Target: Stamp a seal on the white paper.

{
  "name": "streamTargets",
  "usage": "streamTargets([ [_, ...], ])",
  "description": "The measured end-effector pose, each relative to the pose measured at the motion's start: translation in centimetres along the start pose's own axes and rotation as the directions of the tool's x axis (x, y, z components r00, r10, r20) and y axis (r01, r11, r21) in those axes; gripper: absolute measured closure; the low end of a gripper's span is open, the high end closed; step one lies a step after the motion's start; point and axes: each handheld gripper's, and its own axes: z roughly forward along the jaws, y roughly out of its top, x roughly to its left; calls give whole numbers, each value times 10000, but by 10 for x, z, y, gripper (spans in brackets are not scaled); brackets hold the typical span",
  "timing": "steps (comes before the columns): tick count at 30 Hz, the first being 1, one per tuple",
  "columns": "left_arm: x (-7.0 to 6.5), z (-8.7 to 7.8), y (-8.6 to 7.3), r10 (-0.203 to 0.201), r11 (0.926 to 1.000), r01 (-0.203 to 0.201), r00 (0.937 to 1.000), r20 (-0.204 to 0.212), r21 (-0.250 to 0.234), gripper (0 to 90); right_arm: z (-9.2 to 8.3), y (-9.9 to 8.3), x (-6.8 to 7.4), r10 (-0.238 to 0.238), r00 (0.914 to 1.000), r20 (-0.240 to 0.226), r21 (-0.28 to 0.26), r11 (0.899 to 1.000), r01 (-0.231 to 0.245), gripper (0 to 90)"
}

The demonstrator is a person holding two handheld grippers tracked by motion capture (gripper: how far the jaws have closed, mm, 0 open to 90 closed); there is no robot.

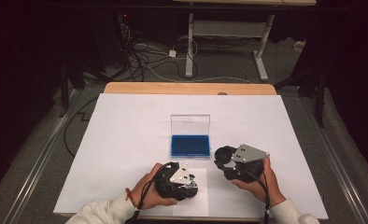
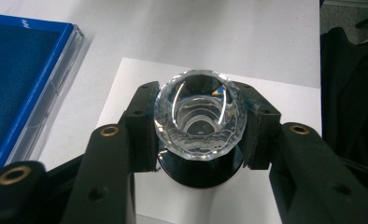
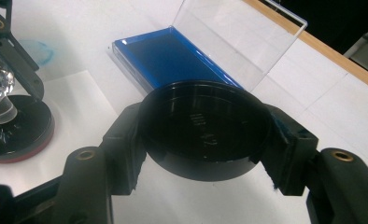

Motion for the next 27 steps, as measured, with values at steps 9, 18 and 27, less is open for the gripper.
streamTargets([
  [9,6,-27,9,-209,9941,193,9997,-147,-1072,543,-1,0,-1,3,10000,54,-29,10000,-3,388],
  [18,14,-49,6,-392,9873,278,9967,-704,-1561,544,-6,0,-3,60,9999,114,-160,9999,-58,388],
  [27,21,-62,-3,-560,9870,362,9907,-1242,-1566,544,-17,-5,-6,301,9993,226,-358,9989,-293,389],
])
